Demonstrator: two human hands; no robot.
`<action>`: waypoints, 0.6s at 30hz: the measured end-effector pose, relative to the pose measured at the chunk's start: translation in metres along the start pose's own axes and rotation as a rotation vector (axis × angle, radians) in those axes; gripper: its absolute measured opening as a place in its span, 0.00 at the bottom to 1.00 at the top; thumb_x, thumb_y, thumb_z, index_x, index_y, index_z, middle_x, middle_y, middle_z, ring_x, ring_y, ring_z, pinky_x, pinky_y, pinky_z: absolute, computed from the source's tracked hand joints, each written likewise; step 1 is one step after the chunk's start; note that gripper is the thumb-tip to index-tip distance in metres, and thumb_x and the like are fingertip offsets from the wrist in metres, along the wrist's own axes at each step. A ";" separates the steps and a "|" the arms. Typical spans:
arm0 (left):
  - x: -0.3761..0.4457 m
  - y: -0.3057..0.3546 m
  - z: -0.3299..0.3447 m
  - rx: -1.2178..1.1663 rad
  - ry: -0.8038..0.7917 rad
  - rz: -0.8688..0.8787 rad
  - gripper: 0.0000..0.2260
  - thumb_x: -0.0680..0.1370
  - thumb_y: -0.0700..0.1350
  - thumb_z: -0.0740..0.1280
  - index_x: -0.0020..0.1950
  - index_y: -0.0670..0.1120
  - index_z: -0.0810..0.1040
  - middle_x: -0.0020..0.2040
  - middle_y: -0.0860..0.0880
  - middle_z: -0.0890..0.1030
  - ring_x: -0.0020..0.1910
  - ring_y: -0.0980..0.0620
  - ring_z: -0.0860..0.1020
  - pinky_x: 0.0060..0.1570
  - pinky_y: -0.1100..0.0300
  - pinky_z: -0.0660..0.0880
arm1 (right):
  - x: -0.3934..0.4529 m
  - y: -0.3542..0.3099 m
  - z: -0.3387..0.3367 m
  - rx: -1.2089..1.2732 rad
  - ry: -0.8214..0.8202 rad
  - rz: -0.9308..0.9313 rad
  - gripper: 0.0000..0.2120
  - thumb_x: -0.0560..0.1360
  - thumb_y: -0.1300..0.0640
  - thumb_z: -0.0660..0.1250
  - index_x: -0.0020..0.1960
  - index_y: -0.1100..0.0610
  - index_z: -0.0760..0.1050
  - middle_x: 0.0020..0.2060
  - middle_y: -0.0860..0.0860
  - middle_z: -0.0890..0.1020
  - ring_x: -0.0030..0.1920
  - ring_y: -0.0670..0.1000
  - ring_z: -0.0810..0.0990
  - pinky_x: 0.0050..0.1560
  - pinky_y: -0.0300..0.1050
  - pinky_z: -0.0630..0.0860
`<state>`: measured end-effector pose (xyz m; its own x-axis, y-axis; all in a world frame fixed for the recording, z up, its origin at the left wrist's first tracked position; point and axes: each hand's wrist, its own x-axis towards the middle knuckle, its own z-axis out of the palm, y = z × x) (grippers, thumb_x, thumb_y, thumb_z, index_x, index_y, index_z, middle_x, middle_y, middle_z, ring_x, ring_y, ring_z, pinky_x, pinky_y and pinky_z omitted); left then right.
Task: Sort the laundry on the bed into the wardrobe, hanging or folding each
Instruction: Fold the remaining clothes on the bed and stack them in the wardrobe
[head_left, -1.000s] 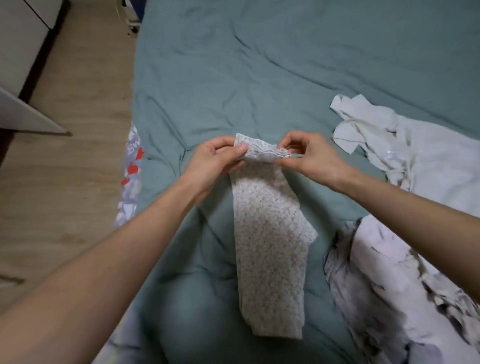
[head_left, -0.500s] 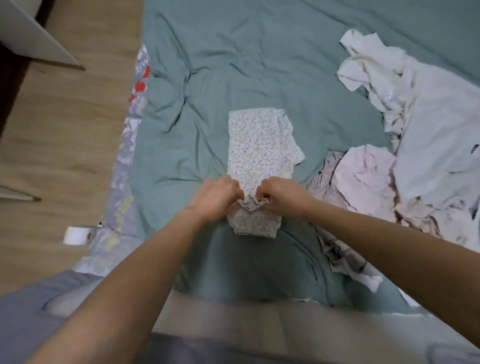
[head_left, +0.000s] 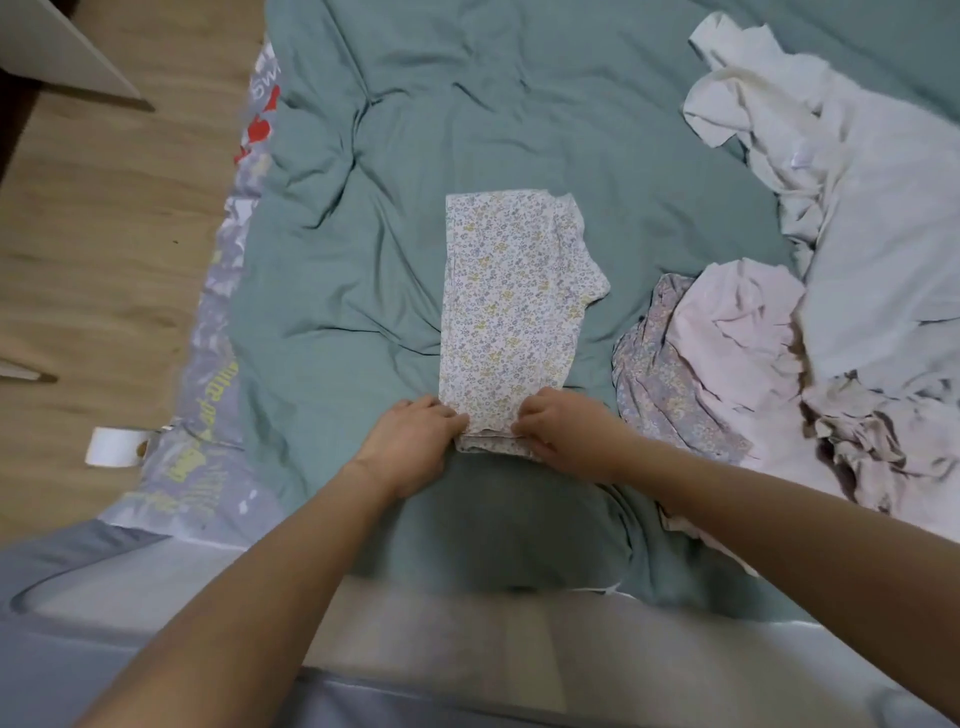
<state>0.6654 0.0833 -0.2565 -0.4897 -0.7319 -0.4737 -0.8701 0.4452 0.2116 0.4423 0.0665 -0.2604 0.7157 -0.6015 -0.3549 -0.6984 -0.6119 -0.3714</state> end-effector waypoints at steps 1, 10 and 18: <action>0.007 -0.002 -0.010 -0.046 0.083 -0.035 0.10 0.76 0.42 0.59 0.55 0.50 0.75 0.55 0.50 0.79 0.57 0.46 0.74 0.52 0.52 0.72 | 0.006 0.003 -0.010 0.055 0.059 0.047 0.15 0.81 0.54 0.56 0.55 0.59 0.79 0.52 0.53 0.79 0.51 0.53 0.76 0.52 0.49 0.75; 0.126 -0.041 -0.083 -0.775 0.519 -0.542 0.13 0.81 0.45 0.60 0.62 0.41 0.76 0.52 0.46 0.81 0.52 0.48 0.77 0.47 0.62 0.69 | 0.103 0.089 -0.085 0.460 0.652 0.754 0.11 0.77 0.56 0.62 0.55 0.62 0.75 0.52 0.58 0.79 0.53 0.57 0.76 0.50 0.44 0.69; 0.179 -0.063 -0.091 -1.145 0.510 -0.690 0.17 0.77 0.51 0.69 0.32 0.45 0.69 0.31 0.47 0.72 0.31 0.50 0.69 0.34 0.57 0.68 | 0.138 0.123 -0.098 0.831 0.687 1.155 0.19 0.72 0.44 0.68 0.33 0.55 0.66 0.34 0.53 0.71 0.38 0.54 0.70 0.40 0.45 0.67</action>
<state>0.6273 -0.1223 -0.2771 0.2903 -0.8380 -0.4620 -0.3829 -0.5442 0.7465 0.4547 -0.1417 -0.2709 -0.4790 -0.7746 -0.4131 -0.4794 0.6250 -0.6160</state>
